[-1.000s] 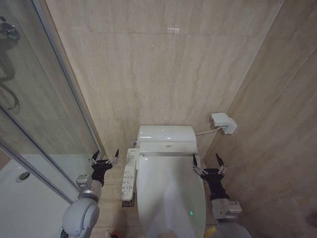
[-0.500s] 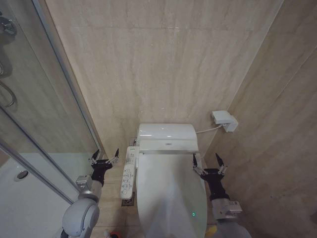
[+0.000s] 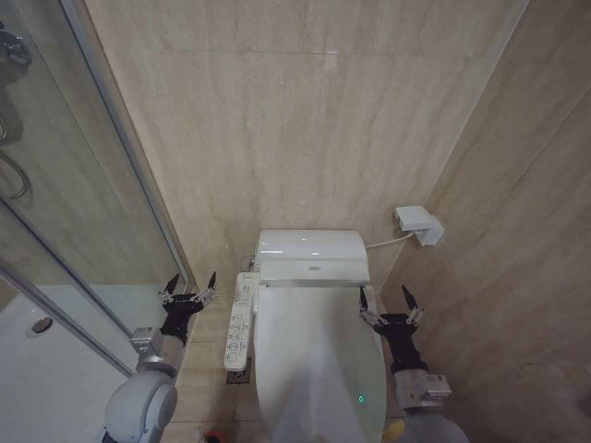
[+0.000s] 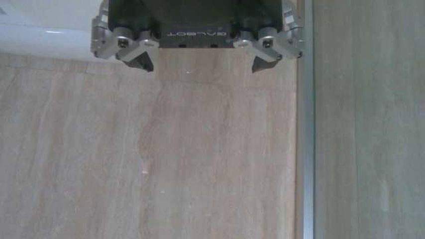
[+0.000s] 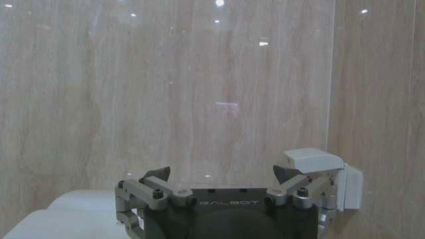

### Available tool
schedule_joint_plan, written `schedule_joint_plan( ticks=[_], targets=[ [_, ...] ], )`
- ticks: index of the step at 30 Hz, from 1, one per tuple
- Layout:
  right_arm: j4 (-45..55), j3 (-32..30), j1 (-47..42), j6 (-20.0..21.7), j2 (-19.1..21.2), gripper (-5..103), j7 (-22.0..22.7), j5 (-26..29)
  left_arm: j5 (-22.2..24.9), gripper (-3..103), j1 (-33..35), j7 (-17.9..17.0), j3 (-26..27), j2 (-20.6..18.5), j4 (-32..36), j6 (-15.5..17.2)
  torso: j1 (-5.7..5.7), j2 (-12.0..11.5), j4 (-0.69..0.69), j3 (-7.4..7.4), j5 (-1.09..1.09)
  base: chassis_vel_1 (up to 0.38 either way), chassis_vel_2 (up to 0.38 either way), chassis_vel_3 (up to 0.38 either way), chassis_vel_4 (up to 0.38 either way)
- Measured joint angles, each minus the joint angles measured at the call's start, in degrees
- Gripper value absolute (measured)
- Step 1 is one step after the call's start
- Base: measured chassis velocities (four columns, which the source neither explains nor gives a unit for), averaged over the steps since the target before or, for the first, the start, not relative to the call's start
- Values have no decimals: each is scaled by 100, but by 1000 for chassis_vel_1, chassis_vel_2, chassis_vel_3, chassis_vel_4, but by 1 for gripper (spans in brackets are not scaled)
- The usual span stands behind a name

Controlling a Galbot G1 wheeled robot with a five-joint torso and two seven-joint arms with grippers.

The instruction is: Open the toilet lid, clean the toilet bowl with a toilet brush, close the toilet lid, and flush.

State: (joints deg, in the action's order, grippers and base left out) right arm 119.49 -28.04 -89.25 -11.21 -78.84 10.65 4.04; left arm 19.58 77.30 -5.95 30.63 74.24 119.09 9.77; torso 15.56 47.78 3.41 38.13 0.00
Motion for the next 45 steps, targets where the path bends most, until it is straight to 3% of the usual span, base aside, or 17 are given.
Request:
schedule_joint_plan(
  ticks=[7,8,15,16,20,21,35,45],
  targets=[
    [0,0,0,0,0,100,0,0,-65,96,86,103,90,23,12,-134,39,95,0,53,0,0,0,0,0],
    [0,0,0,0,0,100,0,0,-73,86,101,119,95,26,17,-139,56,133,0,74,0,0,0,0,0],
    [0,0,0,0,0,100,0,0,-113,86,144,152,95,45,68,-171,131,302,1,170,0,0,0,0,0],
    [0,0,0,0,0,100,0,0,-122,93,154,154,92,46,77,-181,140,324,0,183,0,0,0,0,0],
    [0,0,0,0,0,100,0,0,-133,93,207,158,100,46,127,-187,156,359,0,205,0,0,0,0,0],
    [0,0,0,0,0,100,0,0,-133,100,218,157,106,48,133,-187,157,361,0,206,0,0,0,0,0],
    [0,0,1,0,0,100,0,0,-207,100,300,166,133,152,243,-186,155,355,0,202,0,34,-20,-39,30],
    [0,0,-1,0,0,100,0,0,-266,100,350,182,137,205,278,-196,148,350,2,197,-1,209,-210,-200,203]
  ],
)
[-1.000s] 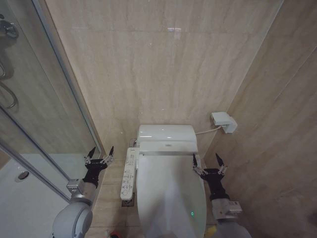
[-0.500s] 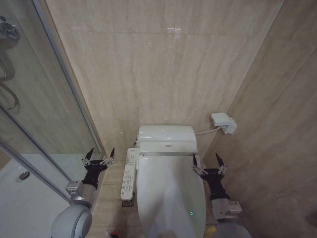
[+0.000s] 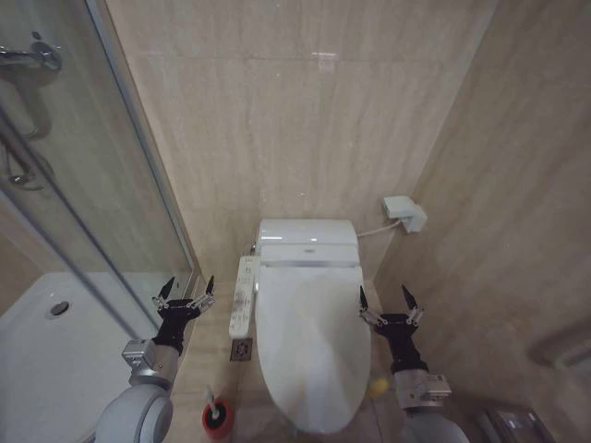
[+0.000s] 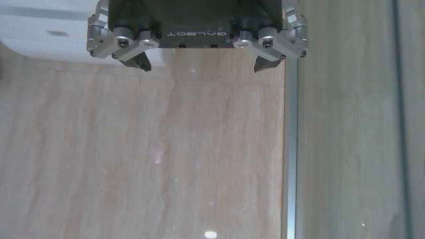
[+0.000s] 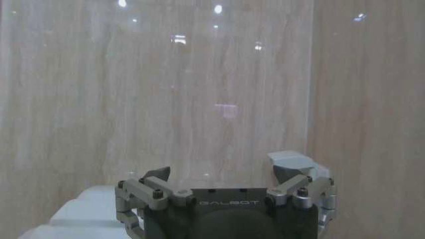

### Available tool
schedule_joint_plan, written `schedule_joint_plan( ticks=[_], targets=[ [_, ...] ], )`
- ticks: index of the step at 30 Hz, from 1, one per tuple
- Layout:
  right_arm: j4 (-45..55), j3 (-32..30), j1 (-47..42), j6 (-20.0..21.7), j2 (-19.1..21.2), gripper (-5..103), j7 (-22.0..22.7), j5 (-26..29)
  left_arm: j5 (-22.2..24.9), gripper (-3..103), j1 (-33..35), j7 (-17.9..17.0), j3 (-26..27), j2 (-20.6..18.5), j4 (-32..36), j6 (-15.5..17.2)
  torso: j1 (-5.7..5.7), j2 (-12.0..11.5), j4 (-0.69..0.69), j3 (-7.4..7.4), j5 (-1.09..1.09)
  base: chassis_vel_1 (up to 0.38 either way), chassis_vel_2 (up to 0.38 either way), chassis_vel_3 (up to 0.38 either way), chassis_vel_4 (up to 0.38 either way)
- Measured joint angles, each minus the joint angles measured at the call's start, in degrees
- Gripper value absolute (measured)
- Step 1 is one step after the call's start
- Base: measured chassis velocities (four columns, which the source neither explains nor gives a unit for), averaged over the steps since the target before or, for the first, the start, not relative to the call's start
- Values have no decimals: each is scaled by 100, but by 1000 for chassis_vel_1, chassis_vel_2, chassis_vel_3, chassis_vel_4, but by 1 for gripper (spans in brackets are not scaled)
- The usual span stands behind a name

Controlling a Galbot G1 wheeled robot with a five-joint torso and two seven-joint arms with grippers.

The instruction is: Open the toilet lid, clean the toilet bowl with a toilet brush, close the toilet lid, and flush.

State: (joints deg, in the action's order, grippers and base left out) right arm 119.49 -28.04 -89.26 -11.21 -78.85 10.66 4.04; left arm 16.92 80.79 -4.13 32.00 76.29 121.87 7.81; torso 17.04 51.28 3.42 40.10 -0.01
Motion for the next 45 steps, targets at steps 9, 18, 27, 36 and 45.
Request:
schedule_joint_plan(
  ticks=[9,18,27,36,45],
  targets=[
    [-1,0,-1,0,0,100,-2,0,-5,100,55,50,-21,20,57,-37,-1,-4,-2,-1,2,280,-281,-290,289],
    [0,0,-2,0,0,100,0,0,-36,100,68,95,-121,84,72,-62,-3,-5,0,-2,0,113,-107,-113,110],
    [0,0,3,0,0,100,0,0,-82,100,53,128,-210,127,24,-74,5,-11,-1,0,0,-65,71,61,-58],
    [0,0,0,0,0,100,0,0,-83,100,60,133,-195,133,2,-89,-1,-10,0,-3,0,13,-13,-19,8],
    [0,0,1,0,0,100,0,0,-77,100,73,156,-198,136,10,-107,0,-10,-1,-3,1,122,-112,-111,118]
  ],
)
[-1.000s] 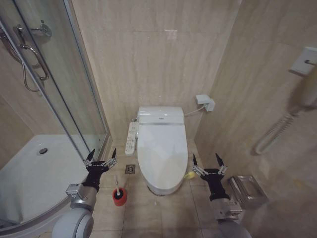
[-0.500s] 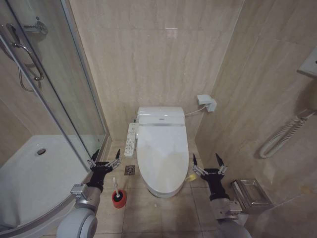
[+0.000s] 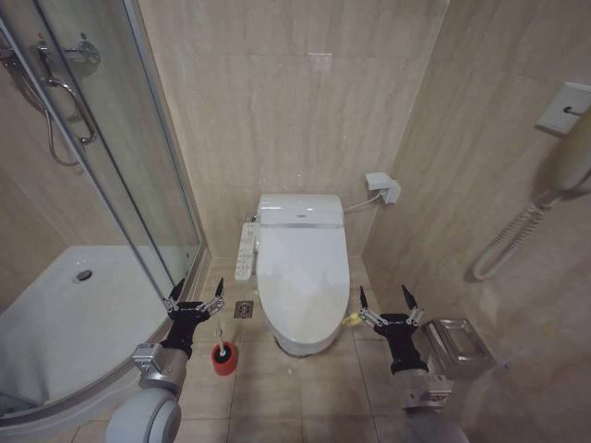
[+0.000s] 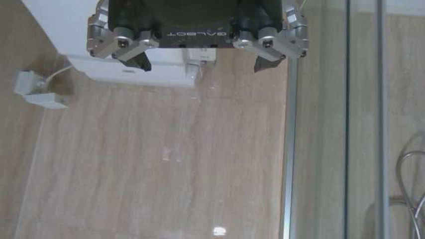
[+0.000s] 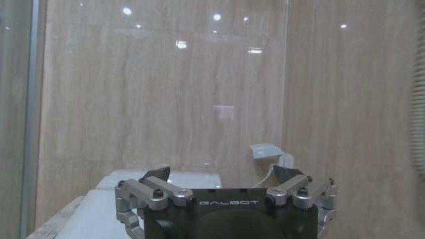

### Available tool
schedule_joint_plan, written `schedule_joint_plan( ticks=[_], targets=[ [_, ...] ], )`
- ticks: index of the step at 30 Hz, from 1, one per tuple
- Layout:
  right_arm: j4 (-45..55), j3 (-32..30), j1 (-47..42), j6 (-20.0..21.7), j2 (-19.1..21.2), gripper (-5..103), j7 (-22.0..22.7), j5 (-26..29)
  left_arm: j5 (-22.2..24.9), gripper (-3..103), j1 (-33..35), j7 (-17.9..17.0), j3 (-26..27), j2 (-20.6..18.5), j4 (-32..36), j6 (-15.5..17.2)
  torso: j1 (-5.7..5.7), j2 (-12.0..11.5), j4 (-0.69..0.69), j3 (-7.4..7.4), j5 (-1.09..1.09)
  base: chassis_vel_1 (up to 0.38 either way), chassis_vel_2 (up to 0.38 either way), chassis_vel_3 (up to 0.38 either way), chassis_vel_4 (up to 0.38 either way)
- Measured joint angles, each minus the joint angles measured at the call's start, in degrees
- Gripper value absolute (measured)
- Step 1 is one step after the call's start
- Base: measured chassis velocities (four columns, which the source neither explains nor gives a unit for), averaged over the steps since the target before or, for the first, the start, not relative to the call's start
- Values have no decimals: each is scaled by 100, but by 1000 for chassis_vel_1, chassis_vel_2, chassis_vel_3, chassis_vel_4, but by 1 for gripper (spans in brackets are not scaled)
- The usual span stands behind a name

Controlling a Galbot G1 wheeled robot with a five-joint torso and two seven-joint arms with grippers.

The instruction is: Open the toilet lid, clean the toilet bowl with a toilet brush, close the toilet lid, and flush.

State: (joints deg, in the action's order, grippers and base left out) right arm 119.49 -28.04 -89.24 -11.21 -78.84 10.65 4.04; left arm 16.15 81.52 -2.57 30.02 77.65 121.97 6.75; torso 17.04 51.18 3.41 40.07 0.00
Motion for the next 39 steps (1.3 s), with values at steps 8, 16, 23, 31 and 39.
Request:
schedule_joint_plan(
  ticks=[8,16,23,31,39],
  targets=[
    [0,0,-5,0,0,100,0,0,0,100,18,23,0,5,6,-33,-10,5,2,-5,-1,186,-192,-172,165],
    [0,0,0,0,0,100,0,-1,1,100,20,25,5,12,6,-44,3,-2,-1,1,0,-18,14,17,1],
    [0,0,0,0,0,100,0,0,1,100,24,26,-11,27,6,-45,-1,-2,0,-1,0,-20,12,15,-15],
    [0,0,0,0,0,100,0,0,-3,100,57,23,-2,47,34,-56,-1,-1,0,0,0,17,-23,-21,20],
    [0,0,-2,0,0,100,0,0,-3,100,107,-42,-34,79,87,-95,-5,0,1,-2,0,65,-72,-73,64]
  ],
)
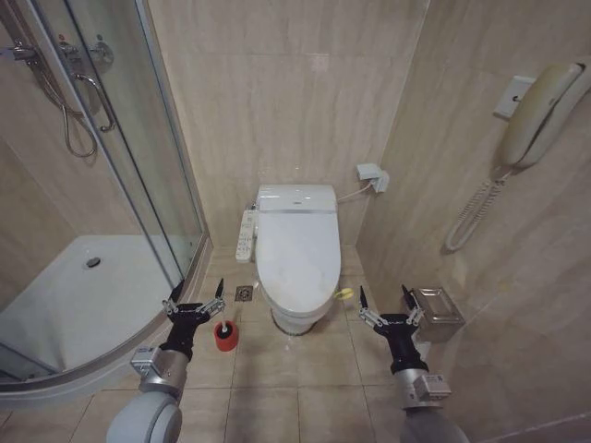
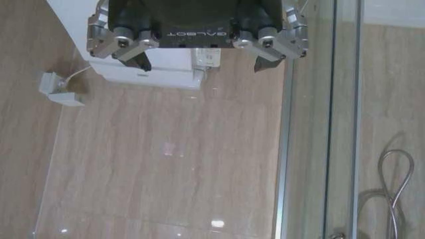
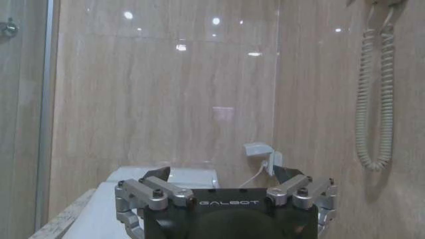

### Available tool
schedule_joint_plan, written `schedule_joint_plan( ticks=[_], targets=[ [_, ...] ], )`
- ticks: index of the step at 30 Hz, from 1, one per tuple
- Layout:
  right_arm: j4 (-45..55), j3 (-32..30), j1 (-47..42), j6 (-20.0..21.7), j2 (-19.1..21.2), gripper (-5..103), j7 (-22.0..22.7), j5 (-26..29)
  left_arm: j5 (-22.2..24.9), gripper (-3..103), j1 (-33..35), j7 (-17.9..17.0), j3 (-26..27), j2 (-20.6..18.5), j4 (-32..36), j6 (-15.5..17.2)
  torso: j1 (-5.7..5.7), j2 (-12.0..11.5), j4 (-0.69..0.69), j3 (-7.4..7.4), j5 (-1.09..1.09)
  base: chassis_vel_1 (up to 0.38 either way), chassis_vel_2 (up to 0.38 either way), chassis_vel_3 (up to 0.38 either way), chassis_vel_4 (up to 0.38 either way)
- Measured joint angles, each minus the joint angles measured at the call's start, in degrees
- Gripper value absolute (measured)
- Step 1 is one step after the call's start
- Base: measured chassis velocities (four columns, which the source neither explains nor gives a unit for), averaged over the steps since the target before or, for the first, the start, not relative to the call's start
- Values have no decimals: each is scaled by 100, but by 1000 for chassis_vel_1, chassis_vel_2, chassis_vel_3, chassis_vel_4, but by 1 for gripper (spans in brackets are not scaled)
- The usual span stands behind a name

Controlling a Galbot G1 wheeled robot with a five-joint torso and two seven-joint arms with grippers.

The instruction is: Open the toilet lid, clean the toilet bowl with a toilet brush, close the toilet lid, and flush.

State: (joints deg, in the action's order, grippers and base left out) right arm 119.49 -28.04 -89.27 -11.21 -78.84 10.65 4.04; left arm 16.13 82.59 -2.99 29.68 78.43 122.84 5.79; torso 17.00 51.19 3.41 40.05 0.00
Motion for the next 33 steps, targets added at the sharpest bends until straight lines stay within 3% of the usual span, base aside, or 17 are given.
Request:
schedule_joint_plan(
  ticks=[4,11,20,23,29,33],
  targets=[
    [0,0,1,0,0,100,0,0,2,100,31,-52,-40,17,74,58,1,0,0,0,0,0,0,0,0],
    [0,0,3,0,0,100,0,0,-121,100,153,-452,-57,26,259,747,4,-1,-1,2,0,-6,2,8,-15],
    [0,0,2,0,0,100,0,0,-148,100,190,-673,-128,84,208,1205,4,-1,-1,2,0,0,0,0,0],
    [0,0,2,0,0,100,0,0,-212,100,219,-609,-127,129,288,1138,4,-1,-1,2,0,0,0,0,0],
    [0,0,2,0,0,100,0,0,-611,100,331,-321,-84,188,459,707,4,-1,0,2,0,0,0,0,0],
    [1,0,2,0,0,100,0,0,-701,100,557,-275,-82,239,701,640,3,-1,-1,1,0,0,0,0,0]
  ],
)
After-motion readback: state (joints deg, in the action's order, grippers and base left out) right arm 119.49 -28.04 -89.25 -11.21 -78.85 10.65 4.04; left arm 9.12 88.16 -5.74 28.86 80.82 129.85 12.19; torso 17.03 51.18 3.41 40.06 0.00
